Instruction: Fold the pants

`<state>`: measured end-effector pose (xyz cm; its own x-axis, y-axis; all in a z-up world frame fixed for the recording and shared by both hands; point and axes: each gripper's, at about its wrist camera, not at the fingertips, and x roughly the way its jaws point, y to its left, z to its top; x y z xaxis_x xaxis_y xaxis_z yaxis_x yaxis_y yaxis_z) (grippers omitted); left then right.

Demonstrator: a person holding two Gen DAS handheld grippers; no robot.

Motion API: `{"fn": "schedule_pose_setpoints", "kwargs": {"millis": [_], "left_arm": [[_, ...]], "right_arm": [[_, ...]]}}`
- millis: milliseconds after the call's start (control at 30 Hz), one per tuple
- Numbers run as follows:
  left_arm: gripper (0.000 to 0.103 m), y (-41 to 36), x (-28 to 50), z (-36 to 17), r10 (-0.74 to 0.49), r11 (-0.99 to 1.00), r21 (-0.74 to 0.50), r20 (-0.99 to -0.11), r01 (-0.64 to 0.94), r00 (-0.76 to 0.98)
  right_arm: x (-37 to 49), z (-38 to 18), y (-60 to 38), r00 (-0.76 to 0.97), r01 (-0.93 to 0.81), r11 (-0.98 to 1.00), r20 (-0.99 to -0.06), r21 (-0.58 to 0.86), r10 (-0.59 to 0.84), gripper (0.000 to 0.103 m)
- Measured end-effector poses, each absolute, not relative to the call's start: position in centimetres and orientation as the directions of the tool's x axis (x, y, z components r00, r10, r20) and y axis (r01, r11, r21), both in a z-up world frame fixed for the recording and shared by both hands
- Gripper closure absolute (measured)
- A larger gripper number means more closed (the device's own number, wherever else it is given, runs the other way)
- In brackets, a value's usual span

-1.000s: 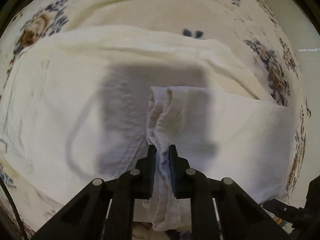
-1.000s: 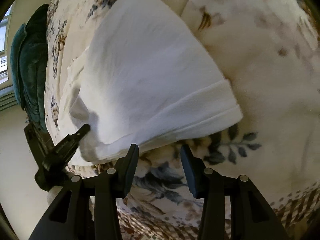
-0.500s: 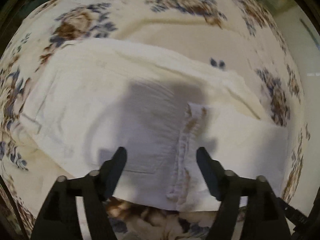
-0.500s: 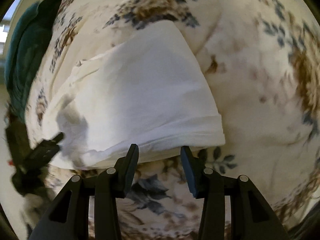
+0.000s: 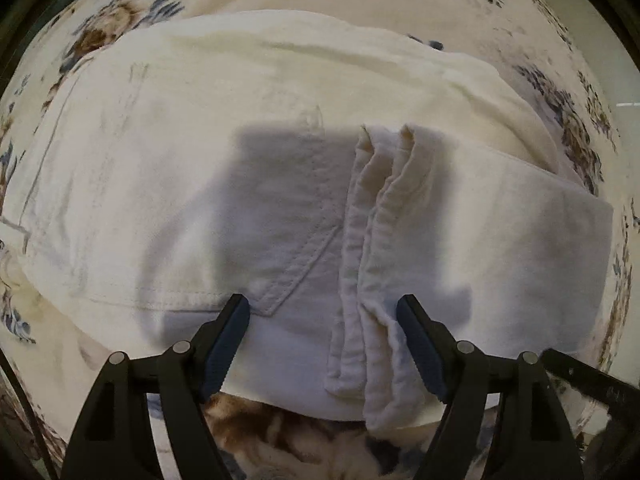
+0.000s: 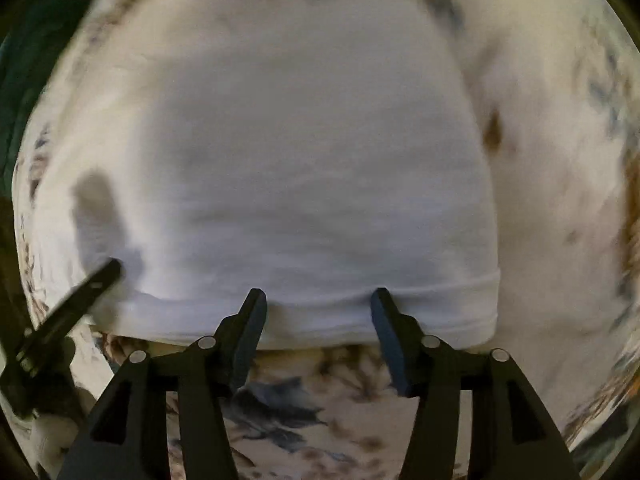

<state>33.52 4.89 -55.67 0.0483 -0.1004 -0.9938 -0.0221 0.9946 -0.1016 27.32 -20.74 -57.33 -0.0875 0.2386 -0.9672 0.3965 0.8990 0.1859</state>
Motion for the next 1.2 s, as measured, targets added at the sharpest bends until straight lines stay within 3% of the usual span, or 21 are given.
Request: {"fn": "schedule_pose_setpoints", "kwargs": {"millis": [100,200,267,300,333,400,500,700,867,967,1000,1033,1067,1100,1200], "left_arm": [[0.028,6.4,34.1,-53.7,-0.157,0.984,-0.162,-0.985,-0.069,0.07],[0.028,7.9,36.2,-51.8,-0.193,0.969,-0.21,-0.973,-0.133,0.129],[0.028,8.3,38.7,-51.6,-0.23,0.953,-0.253,-0.962,-0.167,0.146],[0.028,8.2,40.2,-51.9,-0.23,0.952,-0.255,-0.961,-0.172,0.15],[0.028,8.0,41.7,-52.1,-0.224,0.954,-0.248,-0.963,-0.169,0.147],[0.028,7.3,44.3,-53.2,-0.208,0.961,-0.228,-0.969,-0.156,0.133],[0.028,6.4,46.2,-54.8,-0.177,0.973,-0.193,-0.977,-0.127,0.121],[0.01,5.3,47.3,-56.6,-0.132,0.986,-0.14,-0.987,-0.091,0.096],[0.01,5.7,46.2,-54.4,-0.154,0.98,-0.171,-0.976,-0.104,0.153],[0.008,8.3,43.7,-49.7,-0.21,0.96,-0.254,-0.931,-0.118,0.298],[0.004,9.6,42.7,-48.3,-0.227,0.951,-0.282,-0.915,-0.126,0.334],[0.001,11.0,41.8,-47.3,-0.229,0.946,-0.293,-0.907,-0.138,0.354],[0.0,12.5,41.0,-46.5,-0.217,0.943,-0.292,-0.904,-0.161,0.368],[0.0,14.3,39.9,-45.8,-0.197,0.938,-0.288,-0.902,-0.195,0.385],[0.0,19.7,35.6,-45.1,-0.108,0.91,-0.262,-0.899,-0.321,0.425]], "right_arm": [[29.3,-54.9,-21.7,-0.039,0.379,0.894,-0.961,0.238,0.272,0.052],[33.7,-50.2,-19.7,0.085,0.221,0.932,-0.957,0.288,0.276,0.052],[38.0,-49.7,-17.4,0.099,0.109,0.917,-0.922,0.383,0.373,0.052],[39.9,-50.6,-16.5,0.076,0.086,0.893,-0.896,0.442,0.437,0.056],[42.1,-52.1,-15.7,0.054,0.084,0.869,-0.873,0.488,0.485,0.073],[45.3,-55.4,-14.9,-0.007,0.117,0.838,-0.843,0.534,0.538,0.093],[47.7,-58.6,-15.4,-0.008,0.196,0.833,-0.849,0.517,0.529,0.101],[48.7,-60.6,-16.9,0.056,0.289,0.82,-0.864,0.494,0.5,0.102],[49.3,-61.3,-16.5,0.037,0.287,0.821,-0.862,0.493,0.505,0.102],[48.7,-58.1,-16.9,0.043,0.242,0.839,-0.869,0.487,0.493,0.094],[48.0,-56.5,-16.8,0.053,0.209,0.859,-0.882,0.468,0.468,0.071],[46.9,-54.5,-16.8,0.077,0.165,0.892,-0.907,0.42,0.413,0.033],[45.9,-53.3,-16.9,0.093,0.142,0.91,-0.921,0.389,0.379,0.016],[44.4,-52.0,-16.9,0.109,0.123,0.927,-0.933,0.356,0.343,0.01],[40.7,-50.3,-17.0,0.115,0.121,0.953,-0.958,0.276,0.263,0.01]]}}
